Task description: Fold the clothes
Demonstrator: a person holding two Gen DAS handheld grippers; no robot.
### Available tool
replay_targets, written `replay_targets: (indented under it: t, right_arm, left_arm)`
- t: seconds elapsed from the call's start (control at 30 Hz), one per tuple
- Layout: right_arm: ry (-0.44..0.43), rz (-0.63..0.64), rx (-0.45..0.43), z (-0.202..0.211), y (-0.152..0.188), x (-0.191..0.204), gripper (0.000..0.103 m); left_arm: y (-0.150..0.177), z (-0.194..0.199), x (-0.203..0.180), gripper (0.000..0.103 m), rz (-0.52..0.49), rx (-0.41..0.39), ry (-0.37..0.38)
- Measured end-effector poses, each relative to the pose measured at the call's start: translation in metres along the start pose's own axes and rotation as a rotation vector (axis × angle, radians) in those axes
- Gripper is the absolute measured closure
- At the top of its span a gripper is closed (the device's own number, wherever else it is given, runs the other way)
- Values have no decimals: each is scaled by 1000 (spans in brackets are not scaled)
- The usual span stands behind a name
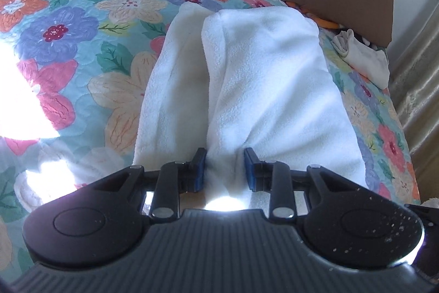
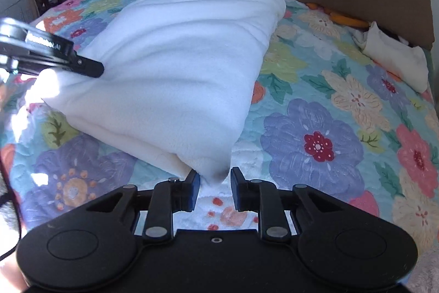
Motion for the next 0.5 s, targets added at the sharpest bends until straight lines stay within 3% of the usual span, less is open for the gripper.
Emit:
replay_targets:
  t: [0.23, 0.33, 0.4, 0.5]
  right_arm:
    - [-96, -109, -77, 41, -45, -22, 50]
    - [-93, -126, -99, 36, -65, -22, 50]
    - [-106, -130, -89, 28, -79, -16, 50]
    - [-197, -152, -33, 17, -103, 3, 46]
  left_arm:
    - [-4, 2, -4, 71, -37, 0, -9]
    - [-4, 2, -5, 70, -54, -6, -11]
    - [-5, 1, -6, 69, -64, -9, -13]
    - [-7, 1, -3, 68, -55, -16, 0]
Point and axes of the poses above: each gripper's, at about its wrist camera, not at the fingertips, and z roughly against the way its jaws point, x to its left, y to its underside, the point moved 5 cm from there along -z, roughly the way its jaws point, and after that the axes turned 13 degrees about -z, right-handed, at the moved point
